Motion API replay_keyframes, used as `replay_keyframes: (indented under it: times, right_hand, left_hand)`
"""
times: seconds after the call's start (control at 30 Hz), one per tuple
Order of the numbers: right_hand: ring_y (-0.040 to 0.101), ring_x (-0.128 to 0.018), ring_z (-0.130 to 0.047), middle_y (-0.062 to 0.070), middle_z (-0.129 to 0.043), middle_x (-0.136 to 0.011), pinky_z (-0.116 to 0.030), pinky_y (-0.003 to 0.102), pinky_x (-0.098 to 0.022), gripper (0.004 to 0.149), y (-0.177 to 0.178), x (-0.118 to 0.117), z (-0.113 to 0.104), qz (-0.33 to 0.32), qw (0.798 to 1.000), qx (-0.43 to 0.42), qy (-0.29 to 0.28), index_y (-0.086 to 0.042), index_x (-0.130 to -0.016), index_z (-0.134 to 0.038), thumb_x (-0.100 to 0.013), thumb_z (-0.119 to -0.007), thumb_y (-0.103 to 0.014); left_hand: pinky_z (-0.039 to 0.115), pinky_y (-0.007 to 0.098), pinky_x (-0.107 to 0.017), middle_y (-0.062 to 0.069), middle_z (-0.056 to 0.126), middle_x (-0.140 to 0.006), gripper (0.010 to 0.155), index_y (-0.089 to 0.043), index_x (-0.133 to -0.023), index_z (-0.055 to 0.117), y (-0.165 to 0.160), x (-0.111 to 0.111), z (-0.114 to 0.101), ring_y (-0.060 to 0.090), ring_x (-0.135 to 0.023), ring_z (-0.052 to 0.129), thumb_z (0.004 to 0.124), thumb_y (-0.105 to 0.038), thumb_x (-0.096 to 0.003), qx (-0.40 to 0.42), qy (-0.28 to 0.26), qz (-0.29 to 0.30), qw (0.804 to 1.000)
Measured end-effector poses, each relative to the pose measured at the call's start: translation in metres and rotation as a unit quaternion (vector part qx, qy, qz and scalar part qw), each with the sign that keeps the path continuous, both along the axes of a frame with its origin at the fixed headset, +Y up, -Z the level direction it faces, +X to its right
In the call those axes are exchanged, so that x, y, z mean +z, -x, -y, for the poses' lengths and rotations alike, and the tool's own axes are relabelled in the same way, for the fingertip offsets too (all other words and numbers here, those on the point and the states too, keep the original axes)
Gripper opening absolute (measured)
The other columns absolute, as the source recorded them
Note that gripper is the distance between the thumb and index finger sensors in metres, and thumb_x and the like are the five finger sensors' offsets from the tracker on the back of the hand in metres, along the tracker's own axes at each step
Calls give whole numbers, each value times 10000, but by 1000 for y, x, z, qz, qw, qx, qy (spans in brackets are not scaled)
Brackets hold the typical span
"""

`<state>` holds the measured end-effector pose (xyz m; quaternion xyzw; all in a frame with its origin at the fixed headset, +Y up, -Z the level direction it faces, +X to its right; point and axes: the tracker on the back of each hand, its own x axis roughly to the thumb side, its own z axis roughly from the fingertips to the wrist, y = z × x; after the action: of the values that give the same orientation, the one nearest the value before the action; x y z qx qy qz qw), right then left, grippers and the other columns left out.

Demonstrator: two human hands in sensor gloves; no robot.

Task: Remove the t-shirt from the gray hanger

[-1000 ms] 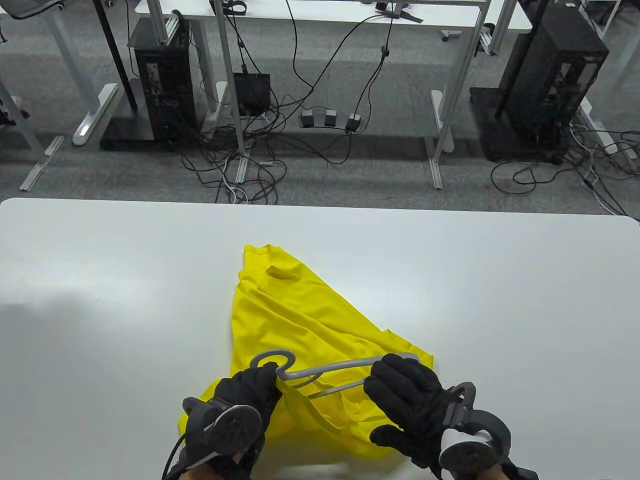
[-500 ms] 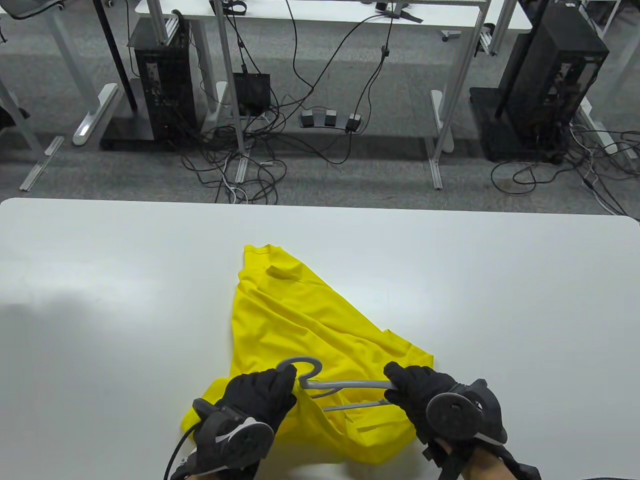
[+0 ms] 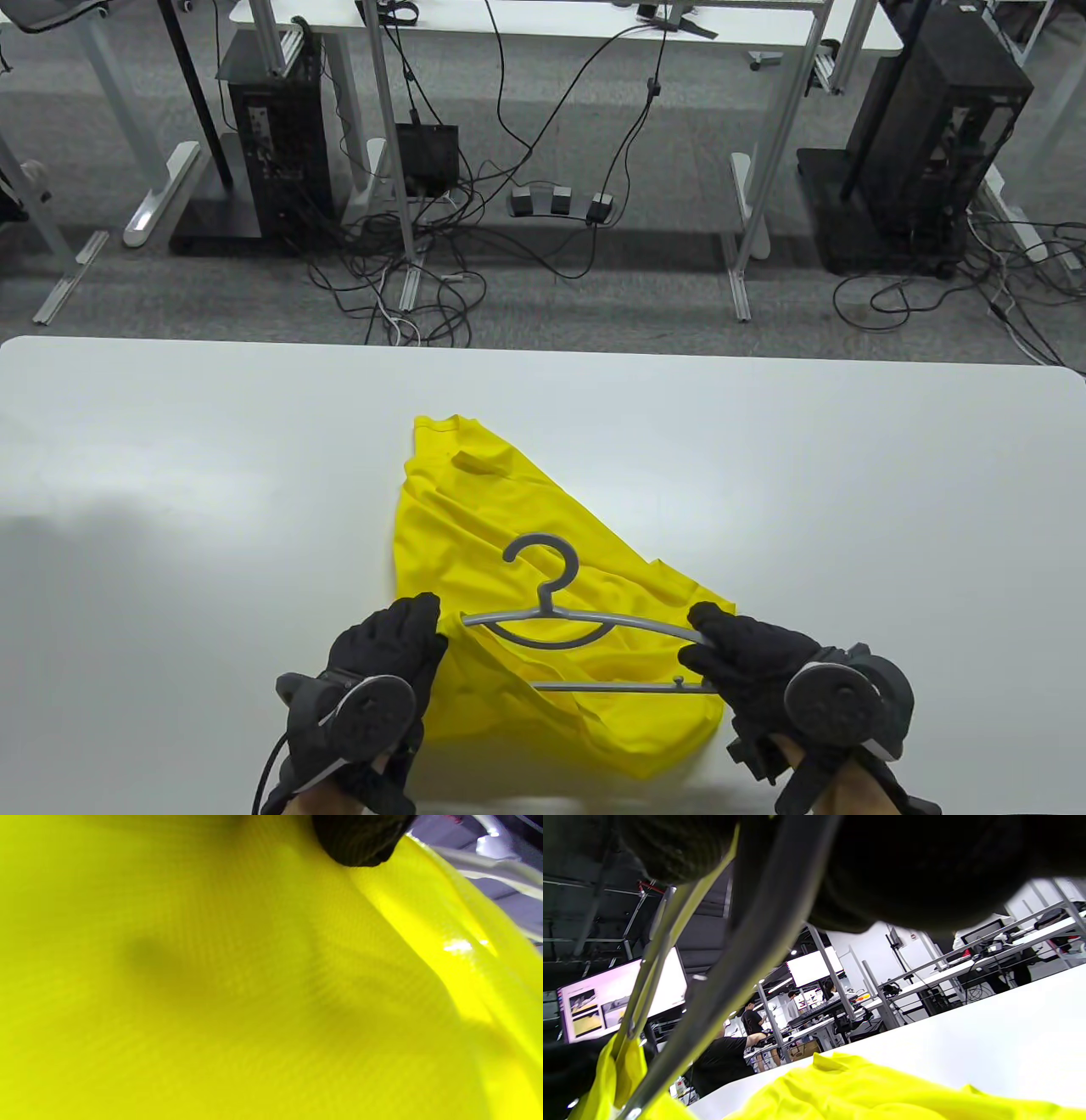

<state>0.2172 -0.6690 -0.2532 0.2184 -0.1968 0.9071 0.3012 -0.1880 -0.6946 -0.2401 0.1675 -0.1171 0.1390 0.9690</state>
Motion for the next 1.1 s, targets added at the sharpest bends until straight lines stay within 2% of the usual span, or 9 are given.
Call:
replay_keyframes:
  times: [0.1,0.17,0.27,0.47,0.53,0.7,0.87,0.97,1.1]
  right_hand:
    - [224,-92,-968,100,-1002,-355,-836,492,-92,560,-15,-7,-3,-26,998,-40,46,-78,-751,-894,-372,-811,-481]
    - [231,-87,-963,105,-1001,-345,-830,497,-87,561,-24,-9,-4,-9,997,-49,52,-72,-741,-901,-370,-809,-483]
    - [234,-79,-957,103,-999,-334,-826,496,-82,561,-41,-12,-5,7,996,-61,59,-67,-728,-907,-369,-810,-487]
    - [231,-70,-956,102,-998,-325,-827,493,-75,551,-60,-18,-2,38,992,-81,90,-63,-709,-917,-374,-810,-488]
    - [224,-67,-957,98,-997,-325,-831,488,-69,549,-65,-19,1,57,990,-89,94,-63,-709,-916,-381,-800,-488]
    - [218,-72,-958,94,-990,-333,-832,481,-64,546,-68,-20,10,112,980,-124,107,-55,-724,-904,-402,-775,-476]
    - [213,-97,-962,96,-981,-370,-838,477,-73,545,-58,-24,23,145,969,-115,160,-40,-765,-864,-417,-749,-443]
    - [210,-116,-966,94,-972,-398,-842,474,-83,543,-53,-28,33,155,958,-111,216,-37,-793,-835,-427,-729,-424]
    - [209,-123,-967,100,-959,-417,-844,474,-80,545,-44,-35,53,160,935,-121,293,-22,-815,-801,-434,-708,-401]
  left_hand:
    - [785,599,-498,236,824,-923,553,-63,-974,731,9,-4,3,452,-769,956,696,-348,-501,12,23,-21,999]
    - [797,589,-481,246,830,-914,559,-52,-977,724,13,-7,6,446,-742,975,697,-348,-503,22,42,-34,998]
    - [797,590,-466,262,835,-900,565,-20,-976,711,19,-14,13,445,-716,984,708,-335,-508,28,108,-51,992]
    - [791,593,-472,256,847,-891,547,-19,-966,732,14,-15,14,441,-708,987,723,-321,-511,-28,121,-46,991]
    - [784,597,-488,249,845,-901,545,-21,-962,742,10,-14,13,440,-724,980,732,-323,-509,-42,120,-25,992]
    - [698,630,-591,228,755,-995,554,-64,-995,719,-8,-12,16,451,-856,875,722,-348,-519,-80,164,120,976]
    - [474,668,-731,237,452,-1145,827,-81,-1122,430,-23,1,4,482,-1055,582,692,-545,-489,-127,89,109,982]
    - [395,674,-756,227,334,-1173,864,-98,-1136,323,-26,9,-6,483,-1102,456,654,-570,-492,-148,44,96,983]
    - [373,678,-756,236,320,-1172,863,-87,-1134,320,-27,11,-8,493,-1104,432,644,-569,-496,-162,41,80,983]
